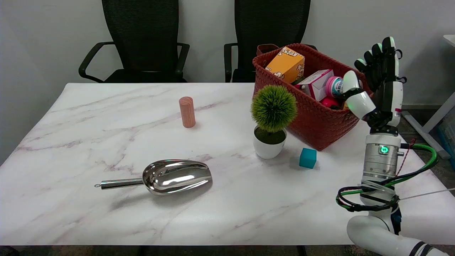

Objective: Pick up the wooden cylinder.

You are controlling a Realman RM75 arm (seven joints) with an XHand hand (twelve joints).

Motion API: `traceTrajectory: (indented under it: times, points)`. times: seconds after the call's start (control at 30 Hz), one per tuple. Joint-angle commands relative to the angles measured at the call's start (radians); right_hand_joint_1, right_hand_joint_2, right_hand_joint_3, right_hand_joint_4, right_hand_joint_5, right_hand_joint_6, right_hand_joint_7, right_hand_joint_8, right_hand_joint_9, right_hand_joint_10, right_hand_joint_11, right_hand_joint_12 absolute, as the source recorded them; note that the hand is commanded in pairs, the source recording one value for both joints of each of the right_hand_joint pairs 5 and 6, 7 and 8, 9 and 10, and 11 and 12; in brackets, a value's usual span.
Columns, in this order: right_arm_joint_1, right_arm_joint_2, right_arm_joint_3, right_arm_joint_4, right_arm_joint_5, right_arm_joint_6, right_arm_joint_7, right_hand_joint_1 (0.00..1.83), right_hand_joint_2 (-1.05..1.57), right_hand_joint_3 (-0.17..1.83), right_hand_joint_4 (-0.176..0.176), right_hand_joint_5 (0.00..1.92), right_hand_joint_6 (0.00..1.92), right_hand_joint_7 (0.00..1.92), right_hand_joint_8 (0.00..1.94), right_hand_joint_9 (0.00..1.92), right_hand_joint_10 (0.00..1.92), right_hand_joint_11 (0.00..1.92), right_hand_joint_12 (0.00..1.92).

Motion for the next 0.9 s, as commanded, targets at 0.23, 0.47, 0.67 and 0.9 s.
traceTrajectory:
  times: [0.23,0.47,0.67,0.9]
  points:
    - [-0.009,0.001,0.07,-0.088,0.007,0.02,0.142,1.01,0.99,0.54,0.0,0.1,0.1,0.21,0.21,0.3,0.3,0.45,0.45]
    - [-0.022,0.002,0.064,-0.078,-0.006,0.02,0.161,1.02,0.99,0.53,0.0,0.1,0.1,0.21,0.21,0.3,0.3,0.47,0.47]
    - [-0.024,0.001,0.054,-0.038,-0.036,0.007,0.152,1.01,1.0,0.5,0.0,0.1,0.1,0.23,0.23,0.31,0.31,0.48,0.48]
    - [-0.011,0.006,0.022,0.07,-0.099,-0.103,0.11,1.0,1.03,0.48,0.0,0.08,0.08,0.25,0.25,0.32,0.32,0.48,0.48]
